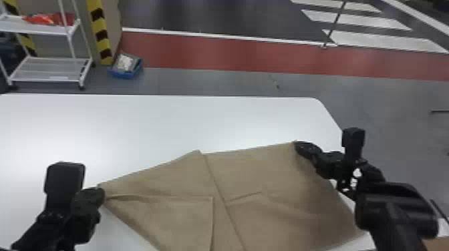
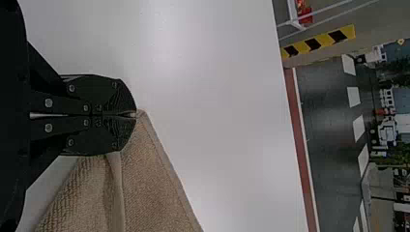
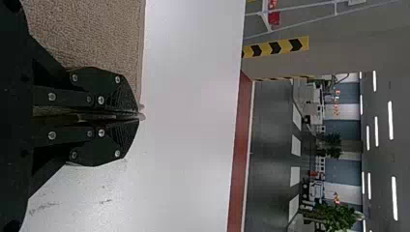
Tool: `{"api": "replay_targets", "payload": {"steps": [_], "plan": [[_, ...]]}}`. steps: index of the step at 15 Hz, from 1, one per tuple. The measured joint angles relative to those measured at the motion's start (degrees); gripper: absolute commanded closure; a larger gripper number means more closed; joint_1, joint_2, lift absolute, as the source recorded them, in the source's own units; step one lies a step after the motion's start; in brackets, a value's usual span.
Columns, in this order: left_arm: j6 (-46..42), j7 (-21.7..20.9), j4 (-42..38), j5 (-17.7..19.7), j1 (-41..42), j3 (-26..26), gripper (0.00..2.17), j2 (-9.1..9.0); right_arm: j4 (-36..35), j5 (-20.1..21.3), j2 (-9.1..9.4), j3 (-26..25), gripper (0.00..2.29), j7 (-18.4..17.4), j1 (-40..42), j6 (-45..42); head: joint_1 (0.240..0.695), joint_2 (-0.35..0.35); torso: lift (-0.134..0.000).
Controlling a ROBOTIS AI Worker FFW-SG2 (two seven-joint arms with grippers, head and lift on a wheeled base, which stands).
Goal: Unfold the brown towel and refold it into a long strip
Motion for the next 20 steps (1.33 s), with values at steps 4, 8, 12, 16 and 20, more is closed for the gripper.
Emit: {"api": "replay_targets", "payload": {"steps": [4,8,12,16,20], "plan": [[0.0,0.17,-2.06,0.0,0.22,0.52,1.45,0.2,-6.96,-0.28,-0.5,-0.73,1.54,1.46,2.63,0.03,0.695,-0.18,-0.123],[0.0,0.51,-7.91,0.39,-0.29,2.45,1.45,0.26,-17.95,-2.81,-2.17,-3.85,1.54,8.31,6.69,1.82,0.695,-0.174,-0.123],[0.16,0.8,-12.6,1.98,-2.34,6.53,1.45,0.34,-23.99,-9.28,-5.59,-9.5,1.54,14.97,9.27,4.86,0.695,-0.176,-0.123],[0.18,0.34,-12.13,5.86,-5.93,12.17,1.45,1.0,-22.35,-12.88,-8.96,-13.85,1.54,15.2,7.23,5.95,0.673,-0.195,-0.123],[-2.47,-1.12,-1.66,9.11,-15.99,13.01,1.45,0.97,-12.37,-11.38,-8.24,-7.98,1.54,14.01,-3.02,6.57,0.624,-0.15,-0.123]]}}
